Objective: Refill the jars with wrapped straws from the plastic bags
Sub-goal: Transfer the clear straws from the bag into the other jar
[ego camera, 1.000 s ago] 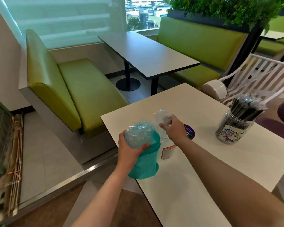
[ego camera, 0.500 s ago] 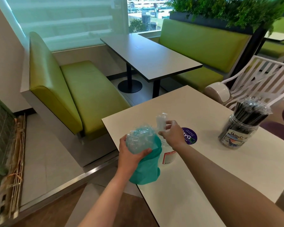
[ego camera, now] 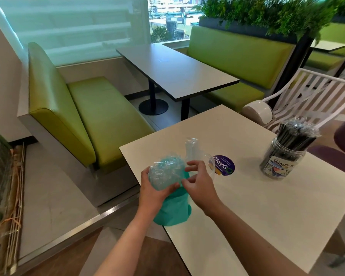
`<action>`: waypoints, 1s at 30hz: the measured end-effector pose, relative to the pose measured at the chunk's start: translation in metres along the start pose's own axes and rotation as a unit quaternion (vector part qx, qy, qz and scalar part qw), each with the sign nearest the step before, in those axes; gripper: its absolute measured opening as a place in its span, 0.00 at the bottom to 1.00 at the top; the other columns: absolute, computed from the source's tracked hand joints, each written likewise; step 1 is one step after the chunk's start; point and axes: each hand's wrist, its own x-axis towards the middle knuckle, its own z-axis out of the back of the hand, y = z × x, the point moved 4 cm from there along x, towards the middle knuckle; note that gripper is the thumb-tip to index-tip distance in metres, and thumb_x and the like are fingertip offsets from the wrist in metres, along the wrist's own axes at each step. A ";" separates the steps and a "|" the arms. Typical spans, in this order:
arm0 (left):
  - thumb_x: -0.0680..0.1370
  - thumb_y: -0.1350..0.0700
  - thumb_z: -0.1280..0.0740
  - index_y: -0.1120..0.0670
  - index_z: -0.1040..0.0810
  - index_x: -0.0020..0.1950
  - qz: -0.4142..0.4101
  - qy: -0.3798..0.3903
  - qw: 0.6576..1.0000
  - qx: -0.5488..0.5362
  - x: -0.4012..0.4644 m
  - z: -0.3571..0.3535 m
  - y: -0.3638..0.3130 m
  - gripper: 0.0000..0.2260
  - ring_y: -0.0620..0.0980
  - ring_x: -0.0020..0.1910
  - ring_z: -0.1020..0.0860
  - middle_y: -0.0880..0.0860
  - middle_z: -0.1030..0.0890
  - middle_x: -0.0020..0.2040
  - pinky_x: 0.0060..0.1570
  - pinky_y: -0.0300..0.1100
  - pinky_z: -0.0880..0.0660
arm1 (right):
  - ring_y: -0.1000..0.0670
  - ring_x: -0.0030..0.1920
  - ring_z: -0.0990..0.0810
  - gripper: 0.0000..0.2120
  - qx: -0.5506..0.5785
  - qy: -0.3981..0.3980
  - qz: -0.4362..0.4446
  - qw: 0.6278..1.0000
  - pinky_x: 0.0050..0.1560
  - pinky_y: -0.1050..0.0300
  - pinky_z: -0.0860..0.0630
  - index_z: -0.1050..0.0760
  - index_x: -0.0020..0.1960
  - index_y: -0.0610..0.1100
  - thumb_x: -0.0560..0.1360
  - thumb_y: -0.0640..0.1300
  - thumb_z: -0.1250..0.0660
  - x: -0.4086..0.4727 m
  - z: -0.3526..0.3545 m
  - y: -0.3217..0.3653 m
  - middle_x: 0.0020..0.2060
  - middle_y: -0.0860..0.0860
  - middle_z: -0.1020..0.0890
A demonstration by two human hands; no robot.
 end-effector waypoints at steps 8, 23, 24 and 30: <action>0.58 0.39 0.22 0.39 0.41 0.66 -0.010 0.013 1.000 -0.013 0.001 0.005 0.005 0.42 0.46 0.63 0.29 0.40 0.31 0.60 0.61 0.47 0.25 | 0.51 0.48 0.20 0.28 -0.065 0.097 -0.024 0.993 0.54 0.51 0.19 0.32 0.69 0.50 0.72 0.38 0.27 0.005 -0.005 -0.010 0.59 0.52 0.25; 0.61 0.40 0.23 0.38 0.41 0.66 -0.005 0.023 0.999 -0.039 -0.001 0.002 0.004 0.39 0.47 0.63 0.29 0.45 0.31 0.63 0.61 0.47 0.24 | 0.52 0.53 0.20 0.08 -0.024 0.093 -0.038 0.995 0.51 0.59 0.20 0.30 0.59 0.51 0.80 0.48 0.38 -0.002 -0.007 -0.016 0.52 0.55 0.23; 0.61 0.40 0.23 0.39 0.41 0.66 -0.004 0.022 0.999 -0.041 -0.002 0.002 0.004 0.39 0.47 0.63 0.28 0.45 0.30 0.62 0.61 0.47 0.24 | 0.51 0.54 0.21 0.08 -0.013 0.094 -0.041 0.995 0.52 0.58 0.20 0.31 0.60 0.52 0.81 0.48 0.39 -0.002 -0.006 -0.015 0.52 0.56 0.23; 0.64 0.44 0.22 0.40 0.41 0.66 -0.001 0.010 0.999 -0.040 -0.001 0.003 0.002 0.37 0.48 0.62 0.27 0.46 0.29 0.62 0.58 0.46 0.23 | 0.56 0.51 0.21 0.06 0.029 0.072 -0.040 0.996 0.42 0.65 0.22 0.29 0.57 0.50 0.82 0.48 0.41 -0.005 0.001 -0.005 0.52 0.53 0.21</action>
